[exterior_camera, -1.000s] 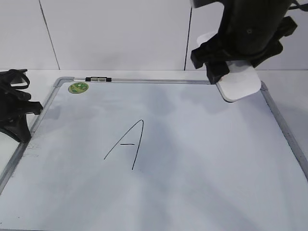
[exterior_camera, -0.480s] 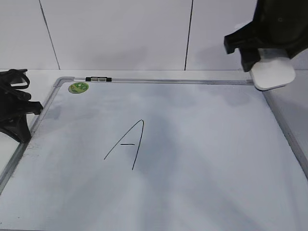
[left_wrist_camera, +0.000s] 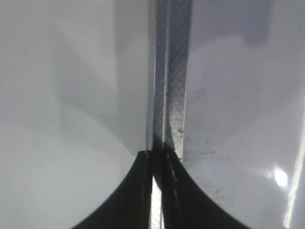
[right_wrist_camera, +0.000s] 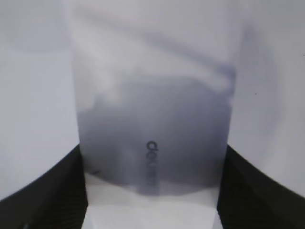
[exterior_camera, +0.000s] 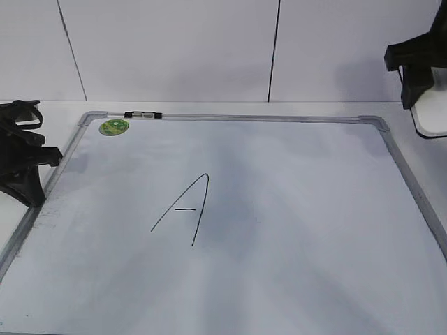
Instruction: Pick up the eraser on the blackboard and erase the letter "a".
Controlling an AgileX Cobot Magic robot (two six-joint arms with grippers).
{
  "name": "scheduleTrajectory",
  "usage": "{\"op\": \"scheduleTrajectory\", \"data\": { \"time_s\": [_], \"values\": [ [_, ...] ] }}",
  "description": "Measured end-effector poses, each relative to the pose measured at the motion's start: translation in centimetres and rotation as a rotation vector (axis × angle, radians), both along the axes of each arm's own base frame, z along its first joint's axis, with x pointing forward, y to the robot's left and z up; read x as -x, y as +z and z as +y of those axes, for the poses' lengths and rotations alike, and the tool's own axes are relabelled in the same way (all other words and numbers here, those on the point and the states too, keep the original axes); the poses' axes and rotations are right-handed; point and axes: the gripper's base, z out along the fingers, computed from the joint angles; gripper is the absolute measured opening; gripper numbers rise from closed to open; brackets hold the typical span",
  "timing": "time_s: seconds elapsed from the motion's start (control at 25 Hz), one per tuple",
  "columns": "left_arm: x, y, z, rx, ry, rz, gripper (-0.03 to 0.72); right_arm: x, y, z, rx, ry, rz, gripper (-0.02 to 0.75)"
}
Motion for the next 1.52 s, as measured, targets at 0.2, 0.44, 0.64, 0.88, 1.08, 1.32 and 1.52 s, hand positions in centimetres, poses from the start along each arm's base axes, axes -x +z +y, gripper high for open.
{"op": "scheduleTrajectory", "data": {
  "time_s": [0.2, 0.44, 0.64, 0.88, 1.08, 1.32, 1.52],
  "values": [
    [0.0, 0.0, 0.0, 0.002, 0.001, 0.0, 0.008, -1.2, -1.9, -1.7, -0.046, -0.025, 0.074, 0.56],
    [0.0, 0.0, 0.0, 0.005, 0.004, 0.0, 0.008, -2.8, -5.0, -2.6, -0.078, -0.032, 0.172, 0.56],
    [0.0, 0.0, 0.0, 0.005, 0.002, 0.0, 0.008, -3.7, -7.6, -2.2, -0.094, -0.021, 0.244, 0.56],
    [0.0, 0.0, -0.1, 0.006, 0.002, 0.0, 0.008, -4.6, -10.4, -2.1, -0.117, -0.018, 0.319, 0.56],
    [0.0, 0.0, -0.1, 0.006, 0.002, 0.0, 0.008, -5.0, -11.6, -2.4, -0.14, -0.028, 0.348, 0.56],
    [0.0, 0.0, -0.1, 0.007, 0.003, 0.0, 0.008, -4.7, -12.1, -2.4, -0.145, -0.028, 0.368, 0.56],
    [0.0, 0.0, -0.1, 0.008, 0.004, 0.0, 0.008, -4.7, -12.2, -2.4, -0.143, -0.027, 0.37, 0.56]
  ]
}}
